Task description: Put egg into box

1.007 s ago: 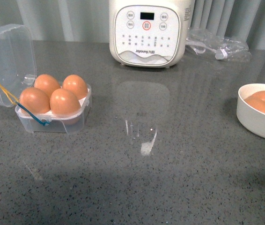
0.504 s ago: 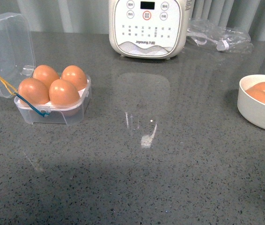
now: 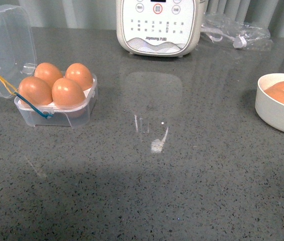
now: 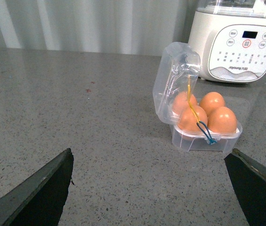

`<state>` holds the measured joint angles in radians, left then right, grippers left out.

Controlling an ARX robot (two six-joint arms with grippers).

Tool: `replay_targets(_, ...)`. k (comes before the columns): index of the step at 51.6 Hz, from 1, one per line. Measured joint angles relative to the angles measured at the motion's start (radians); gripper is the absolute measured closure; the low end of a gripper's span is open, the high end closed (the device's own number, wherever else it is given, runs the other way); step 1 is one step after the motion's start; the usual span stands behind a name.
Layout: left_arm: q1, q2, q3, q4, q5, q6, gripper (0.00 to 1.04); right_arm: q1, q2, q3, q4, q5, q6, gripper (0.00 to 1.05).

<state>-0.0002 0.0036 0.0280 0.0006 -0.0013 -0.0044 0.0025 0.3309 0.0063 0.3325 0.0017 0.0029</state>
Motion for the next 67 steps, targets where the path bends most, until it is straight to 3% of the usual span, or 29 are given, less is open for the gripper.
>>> replay_targets(23, 0.000, 0.000, 0.000, 0.000, 0.000, 0.000, 0.07, 0.000, -0.160, 0.000, -0.159, 0.000, 0.000, 1.01)
replay_targets(28, 0.000, 0.000, 0.000, 0.000, 0.000, 0.000, 0.07, 0.000, -0.291, 0.000, -0.323, -0.001, 0.000, 1.01)
replay_targets(39, 0.000, 0.000, 0.000, 0.000, 0.000, 0.000, 0.07, 0.000, -0.327, 0.000, -0.332, -0.001, -0.002, 0.99)
replay_targets(44, 0.000, 0.000, 0.000, 0.000, 0.000, 0.000, 0.07, 0.000, -0.327, 0.000, -0.332, -0.001, -0.001, 0.84)
replay_targets(63, 0.000, 0.000, 0.000, 0.000, 0.000, 0.000, 0.07, 0.000, -0.327, 0.000, -0.332, -0.001, -0.001, 0.06)
replay_targets(67, 0.000, 0.000, 0.000, 0.000, 0.000, 0.000, 0.07, 0.000, -0.327, 0.000, -0.332, 0.000, -0.001, 0.08)
